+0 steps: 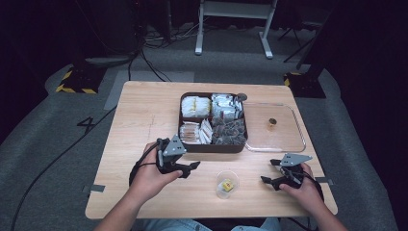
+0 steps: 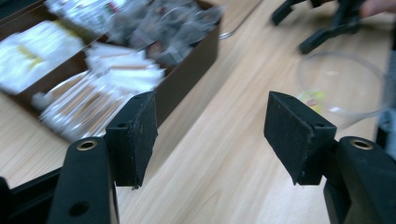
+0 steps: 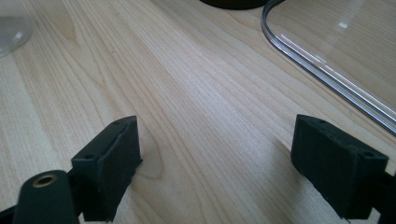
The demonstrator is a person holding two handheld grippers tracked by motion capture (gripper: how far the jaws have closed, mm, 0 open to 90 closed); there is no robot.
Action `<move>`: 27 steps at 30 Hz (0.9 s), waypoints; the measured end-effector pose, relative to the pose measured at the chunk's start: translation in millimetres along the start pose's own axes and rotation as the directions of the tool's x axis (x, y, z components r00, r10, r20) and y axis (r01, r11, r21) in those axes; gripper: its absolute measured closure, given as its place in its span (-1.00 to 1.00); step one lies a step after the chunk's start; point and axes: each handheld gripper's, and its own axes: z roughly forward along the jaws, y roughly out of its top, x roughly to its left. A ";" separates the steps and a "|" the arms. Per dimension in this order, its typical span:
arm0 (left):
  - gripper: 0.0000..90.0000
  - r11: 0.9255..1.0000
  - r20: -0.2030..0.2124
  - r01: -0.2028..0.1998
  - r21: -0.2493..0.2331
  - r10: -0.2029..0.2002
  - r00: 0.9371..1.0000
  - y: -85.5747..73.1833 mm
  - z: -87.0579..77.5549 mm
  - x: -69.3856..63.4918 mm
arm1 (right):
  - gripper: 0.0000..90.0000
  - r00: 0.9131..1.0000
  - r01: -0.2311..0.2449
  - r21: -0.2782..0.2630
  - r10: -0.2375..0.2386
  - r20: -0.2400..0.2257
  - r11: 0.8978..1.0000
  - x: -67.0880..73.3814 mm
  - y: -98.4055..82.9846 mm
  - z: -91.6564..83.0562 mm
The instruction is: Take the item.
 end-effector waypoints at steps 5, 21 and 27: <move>-0.24 1.000 -0.032 0.018 0.011 -0.018 0.999 -10.6 -6.7 9.8 | -0.64 1.000 0.000 0.000 0.000 0.000 1.000 0.0 0.0 0.0; -0.27 0.993 -0.133 0.110 0.031 -0.105 0.986 -62.8 -31.8 41.1 | -0.64 1.000 -0.002 0.000 0.002 -0.002 1.000 0.0 0.0 0.0; -0.30 0.987 -0.154 0.139 0.077 -0.126 0.980 -78.3 -30.7 46.9 | -0.64 1.000 -0.002 0.000 0.002 -0.002 1.000 0.0 0.0 0.0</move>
